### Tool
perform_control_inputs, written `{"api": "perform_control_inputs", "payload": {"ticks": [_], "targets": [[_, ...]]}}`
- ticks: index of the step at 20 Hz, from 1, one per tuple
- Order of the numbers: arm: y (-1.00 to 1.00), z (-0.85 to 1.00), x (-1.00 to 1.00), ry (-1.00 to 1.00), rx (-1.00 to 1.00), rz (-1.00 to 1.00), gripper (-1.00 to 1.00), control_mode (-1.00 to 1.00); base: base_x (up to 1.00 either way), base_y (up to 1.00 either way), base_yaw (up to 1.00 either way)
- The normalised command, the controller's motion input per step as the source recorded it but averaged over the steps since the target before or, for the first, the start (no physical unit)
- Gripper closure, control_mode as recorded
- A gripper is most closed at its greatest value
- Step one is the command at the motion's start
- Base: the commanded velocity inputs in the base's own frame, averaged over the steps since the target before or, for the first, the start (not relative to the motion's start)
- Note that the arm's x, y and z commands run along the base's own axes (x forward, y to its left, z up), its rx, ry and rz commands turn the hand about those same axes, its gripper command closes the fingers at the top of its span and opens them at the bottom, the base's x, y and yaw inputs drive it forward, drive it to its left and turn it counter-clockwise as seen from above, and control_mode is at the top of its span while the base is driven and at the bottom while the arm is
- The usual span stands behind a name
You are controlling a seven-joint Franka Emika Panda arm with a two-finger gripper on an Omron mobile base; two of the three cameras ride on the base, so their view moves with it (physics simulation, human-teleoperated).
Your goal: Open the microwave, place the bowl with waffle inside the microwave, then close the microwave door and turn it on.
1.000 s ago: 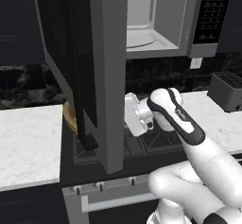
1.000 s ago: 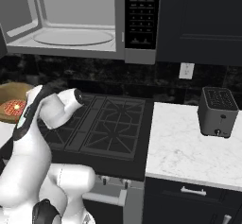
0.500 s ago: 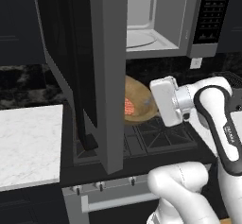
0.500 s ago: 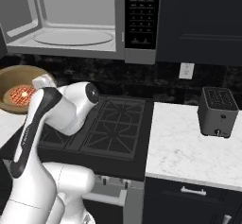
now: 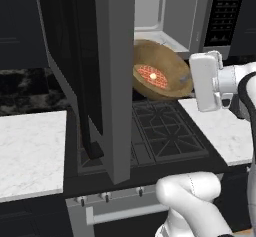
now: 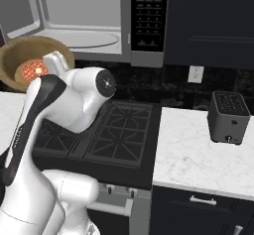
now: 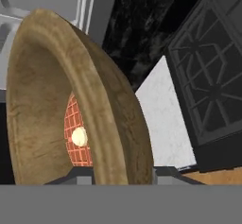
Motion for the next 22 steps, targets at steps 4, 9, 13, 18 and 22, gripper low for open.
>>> {"api": "perform_control_inputs", "payload": {"ticks": [4,9,13,18,22], "targets": [[-0.08,0.98,0.09,-0.03,0.00,-0.18,1.00,-1.00,0.00,0.00,0.00],[0.10,0.49,0.89,0.03,0.00,-0.28,1.00,-1.00,0.00,0.00,0.00],[0.18,0.15,0.99,0.00,0.00,-0.32,1.00,-1.00,0.00,0.00,0.00],[0.26,0.01,0.99,0.00,0.00,-0.30,1.00,-1.00,0.00,0.00,0.00],[0.31,-0.04,0.85,0.00,0.00,-0.22,1.00,-1.00,0.00,0.00,0.00]]}}
